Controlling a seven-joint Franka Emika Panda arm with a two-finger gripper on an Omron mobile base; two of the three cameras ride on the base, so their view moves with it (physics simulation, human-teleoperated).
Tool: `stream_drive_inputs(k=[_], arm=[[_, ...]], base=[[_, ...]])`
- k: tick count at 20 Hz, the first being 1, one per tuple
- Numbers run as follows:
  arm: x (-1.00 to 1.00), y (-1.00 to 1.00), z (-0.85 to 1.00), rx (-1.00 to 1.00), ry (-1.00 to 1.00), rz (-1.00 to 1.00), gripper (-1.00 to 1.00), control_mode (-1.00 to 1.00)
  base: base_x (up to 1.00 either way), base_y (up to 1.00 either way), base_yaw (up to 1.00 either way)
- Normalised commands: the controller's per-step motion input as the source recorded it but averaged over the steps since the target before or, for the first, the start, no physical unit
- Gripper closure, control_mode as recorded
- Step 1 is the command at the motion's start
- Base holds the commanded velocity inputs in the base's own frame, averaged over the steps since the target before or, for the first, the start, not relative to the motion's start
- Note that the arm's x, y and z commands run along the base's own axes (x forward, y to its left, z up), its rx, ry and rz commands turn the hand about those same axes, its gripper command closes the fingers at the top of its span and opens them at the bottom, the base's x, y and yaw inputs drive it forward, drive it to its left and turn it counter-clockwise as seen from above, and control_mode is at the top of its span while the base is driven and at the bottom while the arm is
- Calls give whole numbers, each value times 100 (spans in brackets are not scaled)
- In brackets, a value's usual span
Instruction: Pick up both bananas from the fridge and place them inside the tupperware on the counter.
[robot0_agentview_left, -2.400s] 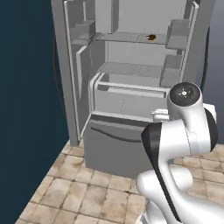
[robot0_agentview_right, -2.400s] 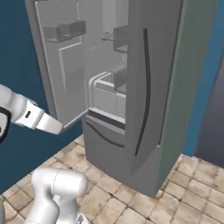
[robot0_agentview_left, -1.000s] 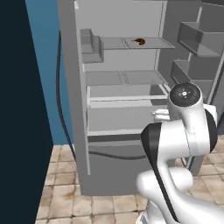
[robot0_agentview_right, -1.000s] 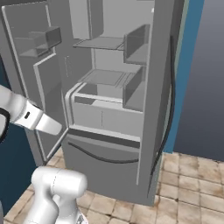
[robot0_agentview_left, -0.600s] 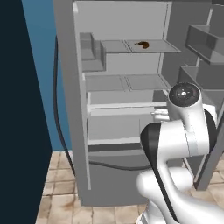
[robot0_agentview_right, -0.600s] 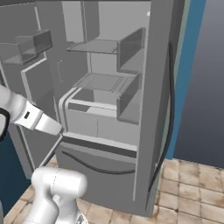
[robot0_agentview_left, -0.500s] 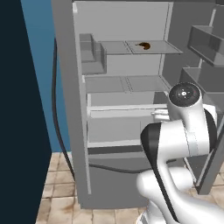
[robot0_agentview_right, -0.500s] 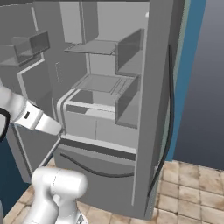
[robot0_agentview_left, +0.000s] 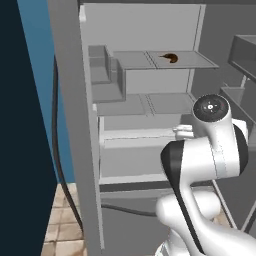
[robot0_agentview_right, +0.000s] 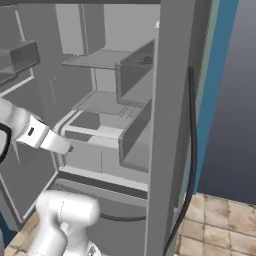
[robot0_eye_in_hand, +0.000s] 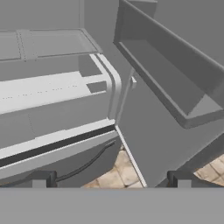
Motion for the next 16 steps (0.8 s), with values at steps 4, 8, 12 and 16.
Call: stream_drive_inputs(k=[4,8,12,16], arm=[[0,0,0,0,0,0,-100,100],[0,0,0,0,0,0,-100,100],[0,0,0,0,0,0,-100,100],[0,0,0,0,0,0,-100,100]], base=[[49,0,0],[45,0,-1],[41,0,-6],[49,0,-11]])
